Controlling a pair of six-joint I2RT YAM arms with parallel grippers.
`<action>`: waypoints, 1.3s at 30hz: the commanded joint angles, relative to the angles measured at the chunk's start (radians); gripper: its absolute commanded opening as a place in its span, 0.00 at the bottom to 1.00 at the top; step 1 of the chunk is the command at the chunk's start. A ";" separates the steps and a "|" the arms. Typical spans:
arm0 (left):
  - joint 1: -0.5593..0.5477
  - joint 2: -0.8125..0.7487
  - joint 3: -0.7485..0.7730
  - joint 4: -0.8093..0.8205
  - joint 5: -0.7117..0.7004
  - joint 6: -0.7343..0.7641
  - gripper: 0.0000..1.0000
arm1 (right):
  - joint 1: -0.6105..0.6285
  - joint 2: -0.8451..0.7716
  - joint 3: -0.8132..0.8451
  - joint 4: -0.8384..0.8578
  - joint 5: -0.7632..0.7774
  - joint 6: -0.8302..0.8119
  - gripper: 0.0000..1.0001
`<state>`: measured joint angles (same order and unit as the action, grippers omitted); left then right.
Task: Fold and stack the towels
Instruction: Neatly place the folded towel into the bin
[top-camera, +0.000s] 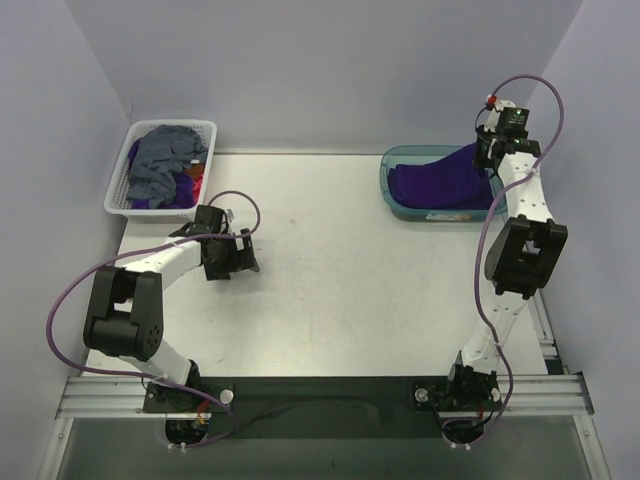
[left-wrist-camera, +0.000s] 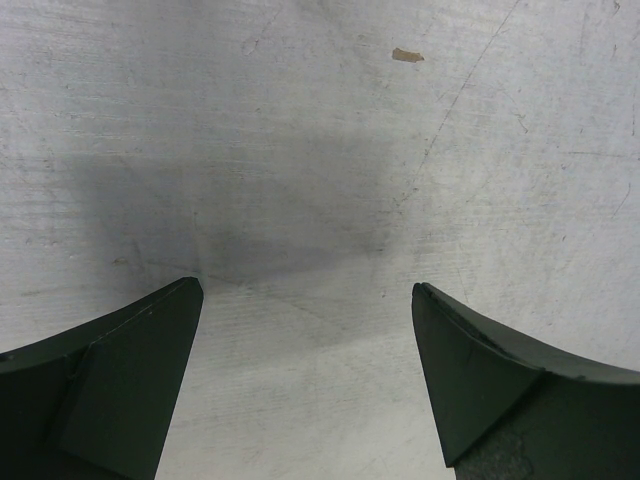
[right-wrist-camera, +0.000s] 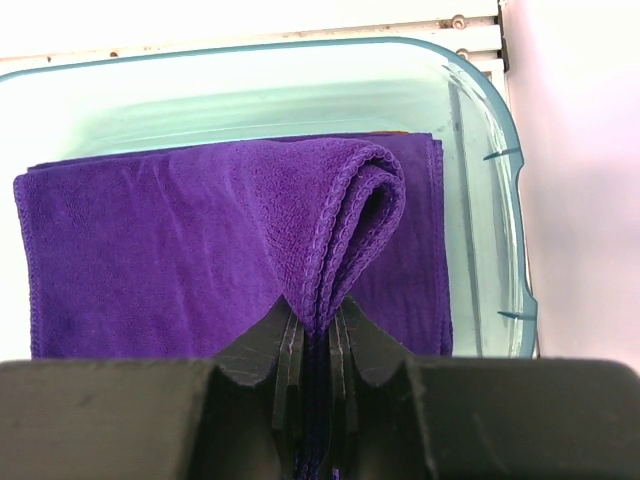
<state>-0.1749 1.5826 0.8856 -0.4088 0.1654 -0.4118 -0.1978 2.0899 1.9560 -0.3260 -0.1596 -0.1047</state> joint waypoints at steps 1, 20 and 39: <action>0.005 0.014 0.036 -0.004 0.023 0.010 0.97 | -0.006 0.028 0.041 0.022 0.031 -0.036 0.09; 0.005 0.019 0.041 -0.007 0.039 0.011 0.97 | -0.005 0.013 -0.034 0.131 0.317 0.017 0.75; 0.005 -0.049 0.042 -0.016 0.066 0.005 0.98 | 0.190 0.051 -0.175 0.245 -0.153 0.456 0.30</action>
<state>-0.1749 1.5780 0.8986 -0.4187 0.2031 -0.4099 -0.0357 2.1124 1.7931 -0.1322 -0.2775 0.2382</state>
